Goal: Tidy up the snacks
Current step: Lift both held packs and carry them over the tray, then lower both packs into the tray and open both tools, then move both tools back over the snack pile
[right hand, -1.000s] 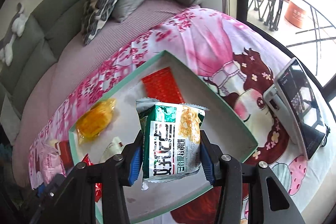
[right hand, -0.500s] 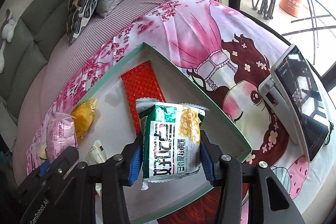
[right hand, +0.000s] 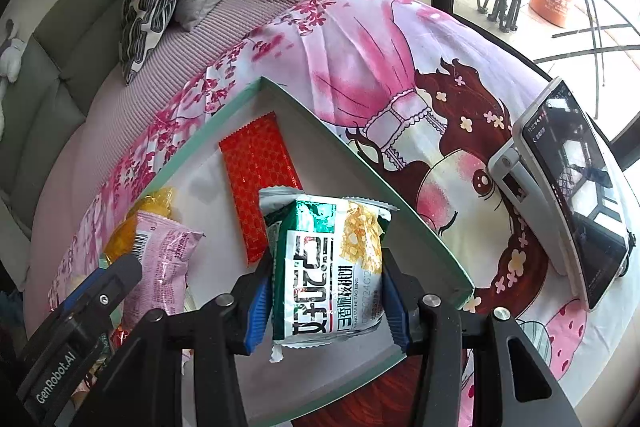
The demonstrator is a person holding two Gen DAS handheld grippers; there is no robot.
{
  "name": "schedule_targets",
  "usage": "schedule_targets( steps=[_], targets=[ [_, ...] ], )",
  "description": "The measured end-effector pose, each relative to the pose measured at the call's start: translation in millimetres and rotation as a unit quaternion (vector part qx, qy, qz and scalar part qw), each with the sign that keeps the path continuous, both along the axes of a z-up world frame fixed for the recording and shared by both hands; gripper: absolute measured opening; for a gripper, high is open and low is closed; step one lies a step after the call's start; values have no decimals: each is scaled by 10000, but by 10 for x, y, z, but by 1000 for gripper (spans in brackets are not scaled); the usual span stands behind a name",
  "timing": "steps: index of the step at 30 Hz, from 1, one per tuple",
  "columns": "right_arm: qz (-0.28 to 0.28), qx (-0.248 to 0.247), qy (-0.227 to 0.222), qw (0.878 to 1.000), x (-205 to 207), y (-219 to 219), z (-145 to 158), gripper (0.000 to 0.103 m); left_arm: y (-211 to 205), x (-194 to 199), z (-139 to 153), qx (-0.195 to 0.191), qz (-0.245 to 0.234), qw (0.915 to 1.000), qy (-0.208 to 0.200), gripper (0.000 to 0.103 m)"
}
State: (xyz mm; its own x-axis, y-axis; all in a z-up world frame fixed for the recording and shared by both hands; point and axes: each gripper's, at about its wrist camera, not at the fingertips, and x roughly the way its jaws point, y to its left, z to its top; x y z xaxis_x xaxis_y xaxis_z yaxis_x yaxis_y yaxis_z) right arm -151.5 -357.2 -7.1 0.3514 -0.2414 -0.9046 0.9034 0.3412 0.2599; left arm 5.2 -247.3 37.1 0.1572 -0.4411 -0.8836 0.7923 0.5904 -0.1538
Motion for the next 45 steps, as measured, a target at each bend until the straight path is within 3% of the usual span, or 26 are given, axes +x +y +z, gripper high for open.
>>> schedule_targets(
  steps=[2,3,6,11,13,15,18,35,45],
  targets=[
    [13,-1,9,10000,7,-2,-3,52,42,37,39,22,99,9999,-30,66],
    [27,0,15,10000,11,-3,-5,55,58,57,50,31,141,9999,-54,72],
    [63,26,-21,10000,26,-8,-21,72,117,111,88,71,291,9995,-113,77],
    [233,-50,-11,9997,91,27,-15,78,229,219,93,195,556,9981,-193,77],
    [282,-95,0,9996,115,52,-11,80,275,269,83,214,680,9973,-191,83],
    [331,-183,32,9993,133,79,3,91,344,333,69,221,860,9959,-198,91],
    [431,-274,-44,9987,168,120,38,102,463,419,40,237,1072,9938,-194,93],
    [962,-637,-204,9931,424,414,284,103,1343,725,197,343,1681,9838,-514,96],
    [1998,-925,-331,9749,941,1075,477,103,2225,967,211,472,2602,9623,-639,96]
  ],
)
